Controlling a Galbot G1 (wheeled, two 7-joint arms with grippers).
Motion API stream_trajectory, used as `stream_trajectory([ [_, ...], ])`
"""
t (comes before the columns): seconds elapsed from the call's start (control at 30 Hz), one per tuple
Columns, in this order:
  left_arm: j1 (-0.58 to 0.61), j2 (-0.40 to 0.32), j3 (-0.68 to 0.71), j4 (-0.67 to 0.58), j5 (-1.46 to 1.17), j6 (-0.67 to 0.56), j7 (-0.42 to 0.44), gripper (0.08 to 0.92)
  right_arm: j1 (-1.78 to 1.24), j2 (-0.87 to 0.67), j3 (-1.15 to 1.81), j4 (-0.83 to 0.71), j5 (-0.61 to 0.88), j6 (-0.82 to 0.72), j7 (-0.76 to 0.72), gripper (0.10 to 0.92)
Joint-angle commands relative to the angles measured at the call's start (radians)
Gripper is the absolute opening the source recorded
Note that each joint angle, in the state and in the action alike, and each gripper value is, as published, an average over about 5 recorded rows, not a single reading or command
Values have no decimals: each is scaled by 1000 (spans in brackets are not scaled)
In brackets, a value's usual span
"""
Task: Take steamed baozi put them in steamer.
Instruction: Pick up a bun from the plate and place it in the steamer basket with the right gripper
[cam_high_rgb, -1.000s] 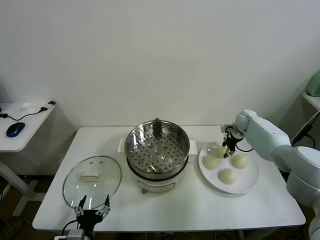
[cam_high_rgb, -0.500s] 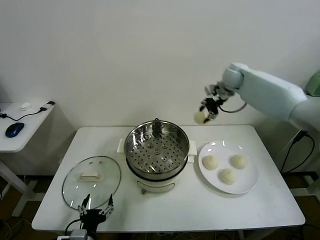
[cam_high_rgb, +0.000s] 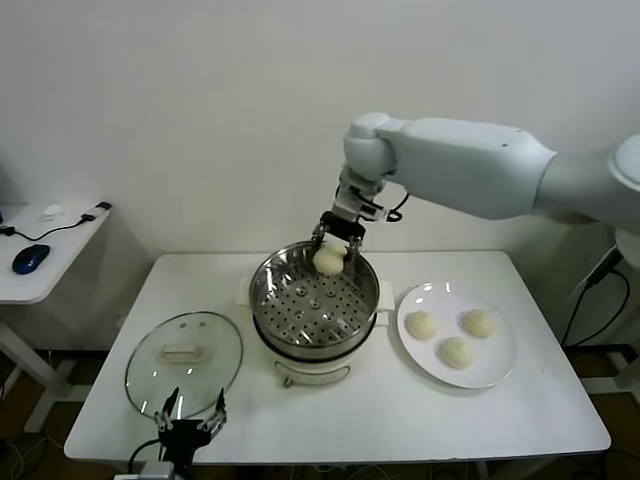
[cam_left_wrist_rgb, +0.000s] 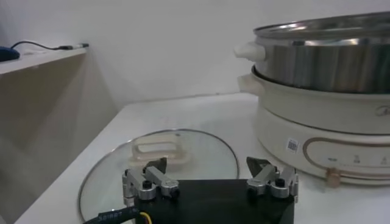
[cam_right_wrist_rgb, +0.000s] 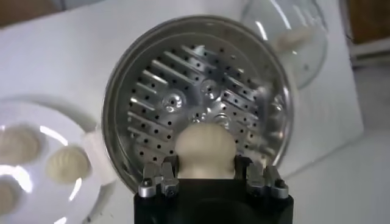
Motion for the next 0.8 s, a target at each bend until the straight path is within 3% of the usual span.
stream_trajectory([
  [0.03,1,1,1,0,1,-1,0,823,-164,86,60,-192,-274,194,86,602],
  [0.43,3,3,0,-6,-2,-3,-5,823,-261,163,103,-365,-295,210,125,637],
  [0.63,1,4,-1,-3,-4,-9,-12,823,-256,183,116,-396,-283,220,156,750],
  [0.8,2,2,1,-4,-5,-10,-17,823,-183,151,84,-318,-123,218,117,818],
])
